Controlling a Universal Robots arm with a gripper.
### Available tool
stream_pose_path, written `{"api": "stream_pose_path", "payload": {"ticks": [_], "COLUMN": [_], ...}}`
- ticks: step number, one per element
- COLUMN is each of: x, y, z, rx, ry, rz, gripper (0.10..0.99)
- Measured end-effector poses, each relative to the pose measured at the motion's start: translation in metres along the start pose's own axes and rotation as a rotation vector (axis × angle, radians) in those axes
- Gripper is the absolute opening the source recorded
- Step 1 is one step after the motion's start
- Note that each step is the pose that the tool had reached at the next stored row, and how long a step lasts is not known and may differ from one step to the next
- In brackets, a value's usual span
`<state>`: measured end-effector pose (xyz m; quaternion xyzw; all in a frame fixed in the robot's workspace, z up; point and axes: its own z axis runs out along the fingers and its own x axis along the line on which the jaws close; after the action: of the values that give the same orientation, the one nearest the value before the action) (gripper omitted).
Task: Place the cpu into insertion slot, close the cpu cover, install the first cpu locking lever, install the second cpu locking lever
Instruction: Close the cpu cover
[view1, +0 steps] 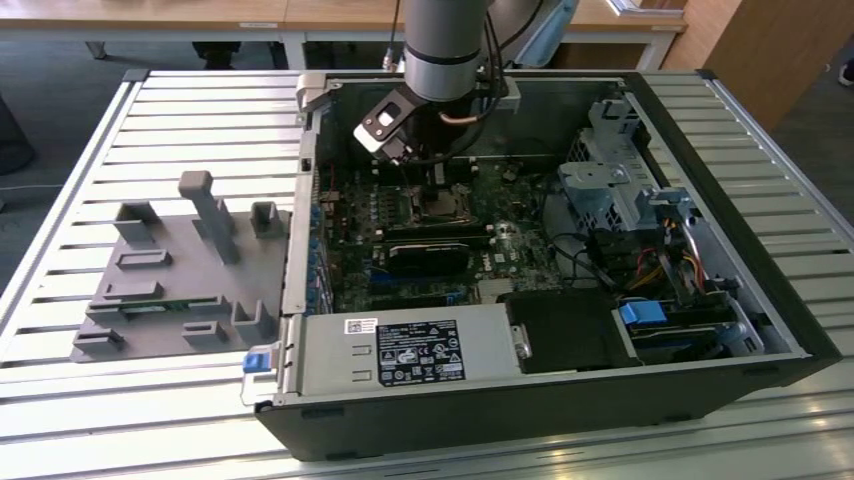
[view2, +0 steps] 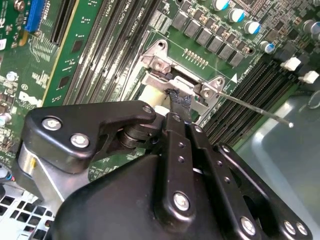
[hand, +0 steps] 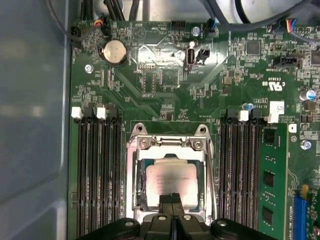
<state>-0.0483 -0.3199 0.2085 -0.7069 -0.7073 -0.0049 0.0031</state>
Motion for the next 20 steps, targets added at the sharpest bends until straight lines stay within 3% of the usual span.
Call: {"api": "stream_pose_path", "payload": {"ticks": [20], "x": [0.0], "y": [-0.0003], "z": [0.0085], "rx": [0.002], "ry": [-0.0011], "rz": [0.0], "gripper": [0.106]}}
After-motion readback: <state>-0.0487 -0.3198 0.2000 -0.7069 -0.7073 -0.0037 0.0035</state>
